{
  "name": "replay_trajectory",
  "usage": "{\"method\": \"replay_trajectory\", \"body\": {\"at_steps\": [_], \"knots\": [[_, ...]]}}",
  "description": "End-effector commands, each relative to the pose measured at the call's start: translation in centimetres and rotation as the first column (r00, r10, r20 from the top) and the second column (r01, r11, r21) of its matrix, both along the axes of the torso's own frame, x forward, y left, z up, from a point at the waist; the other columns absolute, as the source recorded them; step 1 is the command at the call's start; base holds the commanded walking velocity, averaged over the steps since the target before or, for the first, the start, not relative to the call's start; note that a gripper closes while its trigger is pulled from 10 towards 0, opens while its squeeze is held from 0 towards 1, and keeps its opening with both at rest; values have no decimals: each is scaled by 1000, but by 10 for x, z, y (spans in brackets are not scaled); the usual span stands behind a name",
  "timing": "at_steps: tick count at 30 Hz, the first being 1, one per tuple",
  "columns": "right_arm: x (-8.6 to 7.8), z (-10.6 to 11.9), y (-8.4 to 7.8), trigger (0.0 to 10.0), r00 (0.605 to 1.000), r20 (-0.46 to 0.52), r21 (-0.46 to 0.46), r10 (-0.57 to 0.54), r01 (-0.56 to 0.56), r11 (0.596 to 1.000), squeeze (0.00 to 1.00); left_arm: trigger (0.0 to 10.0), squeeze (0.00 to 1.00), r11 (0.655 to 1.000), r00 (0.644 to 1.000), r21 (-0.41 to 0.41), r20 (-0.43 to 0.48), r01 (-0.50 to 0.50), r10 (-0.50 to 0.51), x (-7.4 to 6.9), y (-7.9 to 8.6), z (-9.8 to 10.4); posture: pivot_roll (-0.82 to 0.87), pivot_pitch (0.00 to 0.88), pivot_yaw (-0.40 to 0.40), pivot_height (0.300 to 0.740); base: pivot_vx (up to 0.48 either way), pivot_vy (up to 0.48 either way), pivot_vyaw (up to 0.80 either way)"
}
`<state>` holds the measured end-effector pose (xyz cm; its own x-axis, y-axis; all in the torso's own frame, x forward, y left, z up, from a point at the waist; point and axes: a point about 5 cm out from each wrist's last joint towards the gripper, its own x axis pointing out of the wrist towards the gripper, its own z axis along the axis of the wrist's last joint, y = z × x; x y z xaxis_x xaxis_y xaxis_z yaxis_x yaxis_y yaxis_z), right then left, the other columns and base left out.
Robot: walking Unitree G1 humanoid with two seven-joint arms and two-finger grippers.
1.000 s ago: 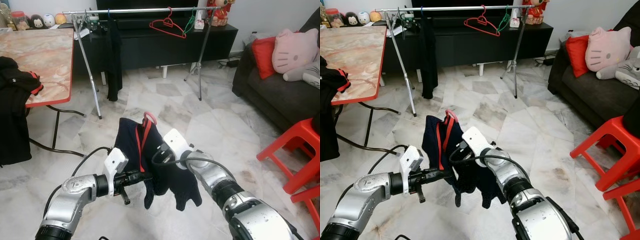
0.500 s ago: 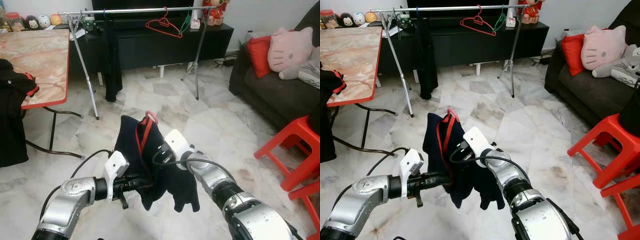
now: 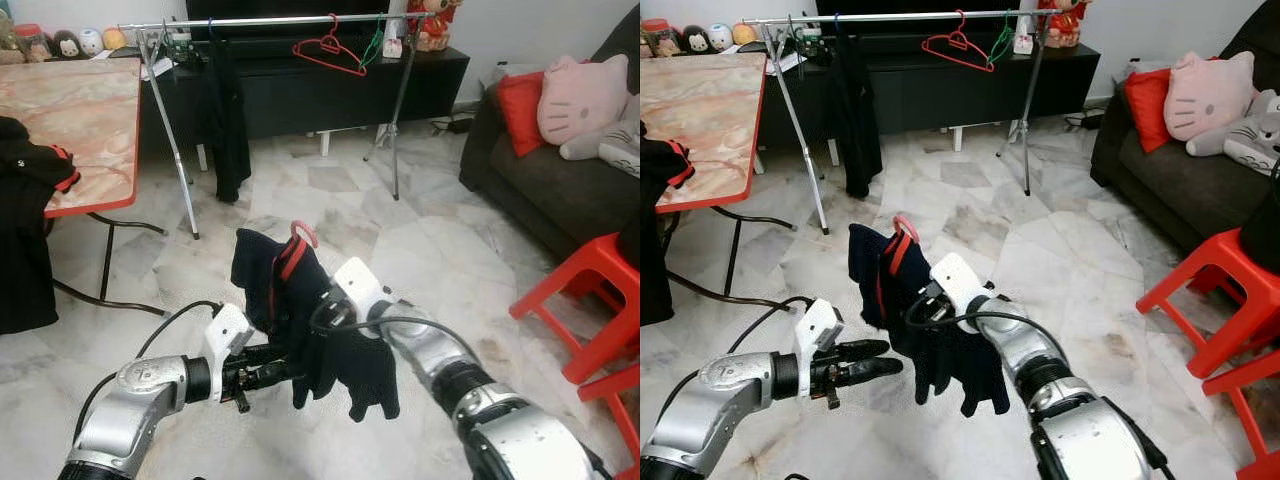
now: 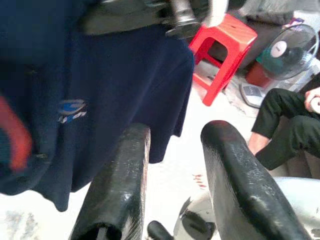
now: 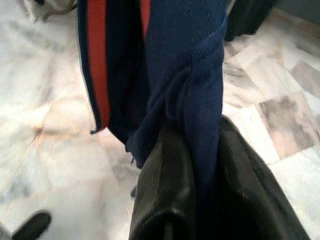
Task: Hang hanger
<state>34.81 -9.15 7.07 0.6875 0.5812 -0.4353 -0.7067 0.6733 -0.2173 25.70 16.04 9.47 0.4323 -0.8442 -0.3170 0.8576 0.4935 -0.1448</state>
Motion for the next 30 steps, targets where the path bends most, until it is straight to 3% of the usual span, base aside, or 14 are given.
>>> {"method": "replay_trajectory", "body": {"at_steps": [1, 2, 6, 9, 12, 15, 17, 18, 19, 20, 26, 30], "knots": [[4, 11, 2, 0, 997, 46, 5, 57, -57, 998, 0, 10000, 1000, 1000, 1000, -11, 19, -6, 6, 2, 3, 6, 58, 0, -74, 740, 0, 0, 0], [1, 10, -6, 0, 989, 26, -10, 145, -145, 989, 0, 10000, 1000, 1000, 999, -10, 35, -19, 19, 2, 11, 11, 58, 0, -74, 740, 0, 0, 0], [-4, 9, -16, 0, 974, -6, -20, 226, -226, 974, 0, 10000, 1000, 999, 997, -15, 61, -43, 44, 3, 21, 19, 58, 0, -74, 740, 0, 0, 0], [-13, 4, -28, 0, 936, -85, -8, 342, -344, 939, 0, 10000, 1000, 996, 990, -13, 110, -88, 89, 8, 37, 34, 72, 0, -75, 740, 0, 0, 0], [-14, 3, -30, 0, 931, -101, 0, 351, -353, 936, 0, 10000, 1000, 996, 989, -7, 120, -91, 91, 9, 39, 36, 72, 0, -75, 740, 0, 0, 0], [-22, 0, -35, 0, 877, -171, 31, 449, -451, 892, 0, 10000, 1000, 996, 987, 13, 139, -85, 82, 10, 41, 40, 74, 0, -72, 740, 0, 0, 0], [-24, -1, -36, 0, 861, -191, 37, 472, -474, 880, 0, 10000, 1000, 996, 985, 24, 146, -91, 87, 12, 41, 39, 74, 0, -72, 740, 0, 0, 0], [-28, -3, -37, 0, 829, -224, 67, 513, -512, 856, 0, 10000, 1000, 990, 973, 35, 190, -140, 131, 18, 41, 38, 76, 0, -74, 740, 0, 0, 0], [-28, -3, -37, 0, 829, -224, 67, 513, -512, 856, 0, 10000, 1000, 990, 973, 35, 190, -140, 131, 18, 41, 38, 76, 0, -74, 740, 0, 0, 0], [-30, -3, -37, 0, 811, -235, 85, 536, -533, 842, 0, 10000, 0, 984, 962, 30, 217, -178, 168, 23, 41, 39, 76, 0, -74, 740, 0, 0, 0], [-36, -3, -38, 0, 756, -256, 127, 602, -591, 797, 0, 10000, 0, 994, 980, -4, 167, -112, 111, 20, 37, 32, 82, 0, -81, 740, 0, 0, 0], [-36, -4, -40, 0, 755, -266, 122, 600, -591, 797, 0, 10000, 0, 998, 991, -15, 118, -55, 56, 17, 31, 25, 79, 0, -80, 740, 0, 0, 0]]}}
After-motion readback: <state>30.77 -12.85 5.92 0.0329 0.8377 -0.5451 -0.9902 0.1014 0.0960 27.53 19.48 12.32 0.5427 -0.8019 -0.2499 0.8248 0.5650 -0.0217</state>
